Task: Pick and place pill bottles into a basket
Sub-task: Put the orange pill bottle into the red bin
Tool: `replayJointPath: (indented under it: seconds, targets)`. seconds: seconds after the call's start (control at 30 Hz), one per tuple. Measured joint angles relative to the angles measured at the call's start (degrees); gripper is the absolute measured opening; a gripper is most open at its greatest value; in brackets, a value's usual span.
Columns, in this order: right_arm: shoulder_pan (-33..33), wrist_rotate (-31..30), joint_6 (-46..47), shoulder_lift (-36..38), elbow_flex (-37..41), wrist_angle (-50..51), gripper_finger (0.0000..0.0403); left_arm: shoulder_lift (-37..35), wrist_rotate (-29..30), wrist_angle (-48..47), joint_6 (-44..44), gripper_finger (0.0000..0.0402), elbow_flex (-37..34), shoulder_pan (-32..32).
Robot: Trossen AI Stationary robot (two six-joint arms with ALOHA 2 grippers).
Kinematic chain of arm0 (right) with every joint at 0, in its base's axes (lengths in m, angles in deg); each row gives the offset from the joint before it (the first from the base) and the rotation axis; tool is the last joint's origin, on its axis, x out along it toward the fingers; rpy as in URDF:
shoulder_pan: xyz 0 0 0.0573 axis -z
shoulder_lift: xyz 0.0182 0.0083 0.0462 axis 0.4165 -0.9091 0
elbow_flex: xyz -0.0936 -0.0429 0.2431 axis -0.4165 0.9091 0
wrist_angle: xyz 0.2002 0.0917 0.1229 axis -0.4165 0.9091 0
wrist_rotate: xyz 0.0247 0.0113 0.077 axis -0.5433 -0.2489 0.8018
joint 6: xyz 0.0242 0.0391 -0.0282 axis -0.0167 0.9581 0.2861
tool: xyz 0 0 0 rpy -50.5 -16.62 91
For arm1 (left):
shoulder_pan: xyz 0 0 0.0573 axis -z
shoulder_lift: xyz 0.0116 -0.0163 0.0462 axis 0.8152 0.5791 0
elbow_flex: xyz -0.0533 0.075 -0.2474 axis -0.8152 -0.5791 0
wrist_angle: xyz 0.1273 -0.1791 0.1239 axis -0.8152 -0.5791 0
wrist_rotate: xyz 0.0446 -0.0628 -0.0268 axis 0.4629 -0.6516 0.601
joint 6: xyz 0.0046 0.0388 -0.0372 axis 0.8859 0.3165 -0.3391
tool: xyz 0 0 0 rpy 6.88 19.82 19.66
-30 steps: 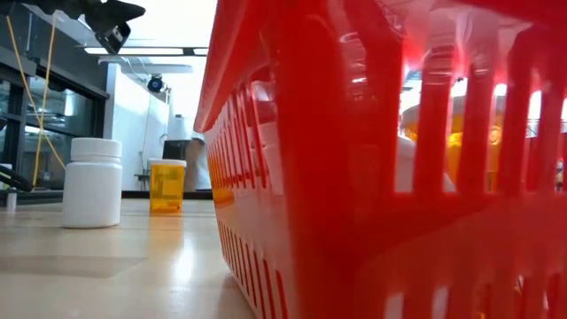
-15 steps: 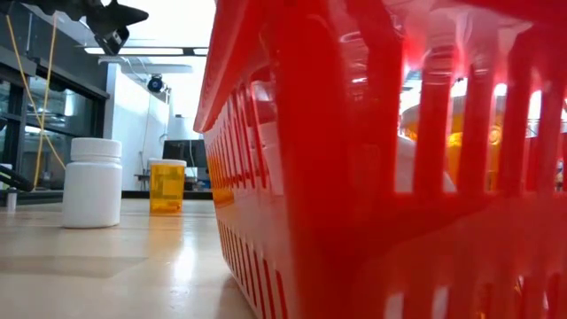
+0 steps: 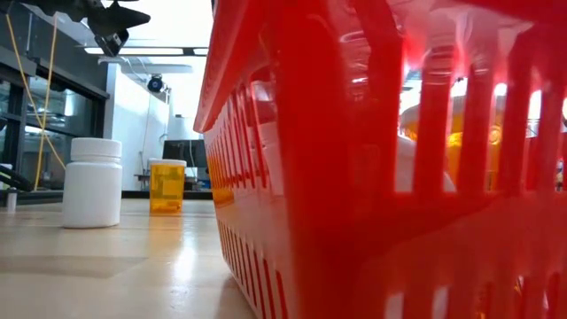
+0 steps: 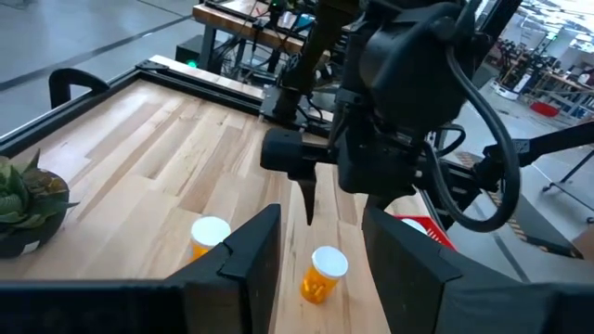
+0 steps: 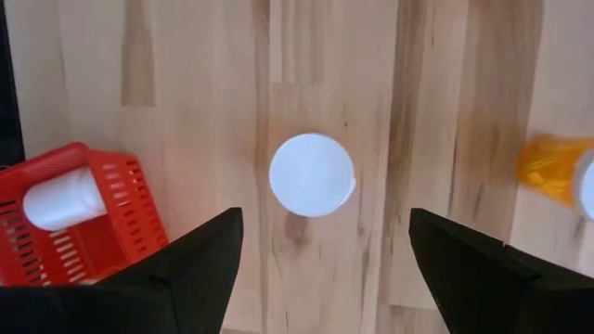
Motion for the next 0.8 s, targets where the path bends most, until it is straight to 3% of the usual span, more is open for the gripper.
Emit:
replayJointPath:
  seconds: [0.33, 0.47, 0.8]
  targets:
    - [0.3, -0.5, 0.4, 0.0, 0.0, -2.3, 0.0299, 0.0, 0.2, 0.0, 0.7, 0.0191, 0.0, 0.0]
    - [-0.1, -5.1, 3.9, 0.0, 0.0, -3.8, 0.0299, 0.0, 0.2, 0.0, 0.7, 0.0191, 0.0, 0.0]
    - [-1.3, -5.5, 12.4, -1.2, 0.0, -5.4, 0.0299, 0.0, 0.2, -0.1, 1.3, 0.0191, 0.0, 0.0]
